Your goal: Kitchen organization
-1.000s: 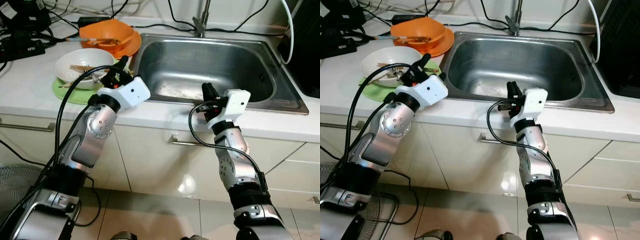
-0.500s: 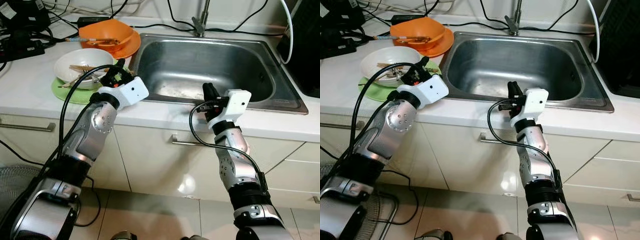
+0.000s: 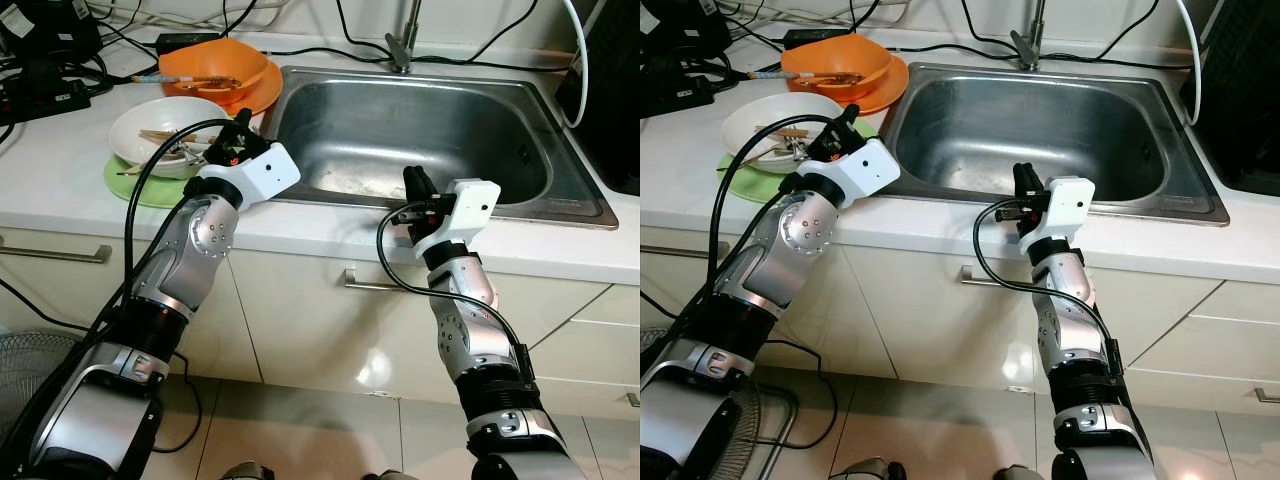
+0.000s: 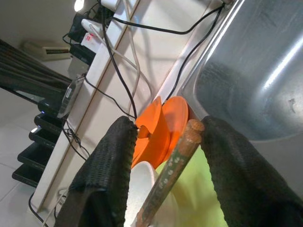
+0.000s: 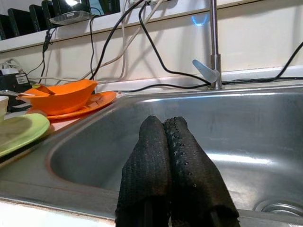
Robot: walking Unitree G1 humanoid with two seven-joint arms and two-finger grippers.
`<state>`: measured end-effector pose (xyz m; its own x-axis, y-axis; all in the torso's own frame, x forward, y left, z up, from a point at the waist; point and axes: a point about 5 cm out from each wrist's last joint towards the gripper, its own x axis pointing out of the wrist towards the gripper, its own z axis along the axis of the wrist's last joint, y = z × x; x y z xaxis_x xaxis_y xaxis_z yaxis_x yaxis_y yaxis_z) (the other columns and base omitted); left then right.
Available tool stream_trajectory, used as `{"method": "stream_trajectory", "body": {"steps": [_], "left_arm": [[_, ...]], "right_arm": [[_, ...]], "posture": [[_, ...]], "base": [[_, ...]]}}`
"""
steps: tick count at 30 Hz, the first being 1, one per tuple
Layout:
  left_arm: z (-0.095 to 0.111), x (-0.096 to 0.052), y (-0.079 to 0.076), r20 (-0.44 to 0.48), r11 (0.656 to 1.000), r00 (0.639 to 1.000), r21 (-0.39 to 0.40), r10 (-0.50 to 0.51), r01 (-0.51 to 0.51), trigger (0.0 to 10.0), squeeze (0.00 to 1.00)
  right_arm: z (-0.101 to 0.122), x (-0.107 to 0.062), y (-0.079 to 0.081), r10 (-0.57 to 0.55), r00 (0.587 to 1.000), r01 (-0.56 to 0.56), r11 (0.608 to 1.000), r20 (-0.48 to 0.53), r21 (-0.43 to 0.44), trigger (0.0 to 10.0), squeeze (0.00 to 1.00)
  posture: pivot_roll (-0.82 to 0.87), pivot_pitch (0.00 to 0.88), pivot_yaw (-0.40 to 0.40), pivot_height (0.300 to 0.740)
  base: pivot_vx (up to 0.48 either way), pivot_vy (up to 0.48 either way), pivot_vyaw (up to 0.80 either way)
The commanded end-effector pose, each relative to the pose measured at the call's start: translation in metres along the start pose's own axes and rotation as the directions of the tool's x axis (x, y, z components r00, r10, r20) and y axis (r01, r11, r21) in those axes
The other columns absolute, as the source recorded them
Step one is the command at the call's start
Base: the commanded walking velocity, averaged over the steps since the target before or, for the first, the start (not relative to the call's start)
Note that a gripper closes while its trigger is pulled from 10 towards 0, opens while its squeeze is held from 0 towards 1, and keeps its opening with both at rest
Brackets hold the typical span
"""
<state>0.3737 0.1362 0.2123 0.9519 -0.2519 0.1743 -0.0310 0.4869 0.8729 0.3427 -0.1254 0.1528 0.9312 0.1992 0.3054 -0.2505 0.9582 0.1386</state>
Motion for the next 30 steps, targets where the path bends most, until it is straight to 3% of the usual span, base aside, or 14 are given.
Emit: {"method": "stream_trajectory", "body": {"steps": [1,16,30], "left_arm": [[0.005,0.003,0.002,0.016,1.0,1.0,0.013,0.0,0.0,0.0,0.0],[0.007,0.005,0.002,0.023,0.999,1.0,0.036,-0.006,0.005,0.0,0.0],[0.01,0.007,0.013,0.018,0.988,1.0,0.156,0.01,-0.013,0.0,0.0]], "right_arm": [[0.002,-0.001,-0.001,-0.006,1.0,0.006,1.0,0.01,0.002,10.0,0.0],[0.001,-0.001,-0.001,-0.007,1.0,0.007,1.0,0.007,0.003,10.0,0.0],[0.0,-0.001,-0.001,-0.006,1.0,0.006,1.0,0.002,0.007,10.0,0.0]], "posture": [[-0.03,0.069,0.011,0.74],[-0.03,0.068,0.012,0.74],[-0.02,0.065,0.009,0.74]], "base": [[0.0,0.0,0.0],[0.0,0.0,0.0],[0.0,0.0,0.0]]}}
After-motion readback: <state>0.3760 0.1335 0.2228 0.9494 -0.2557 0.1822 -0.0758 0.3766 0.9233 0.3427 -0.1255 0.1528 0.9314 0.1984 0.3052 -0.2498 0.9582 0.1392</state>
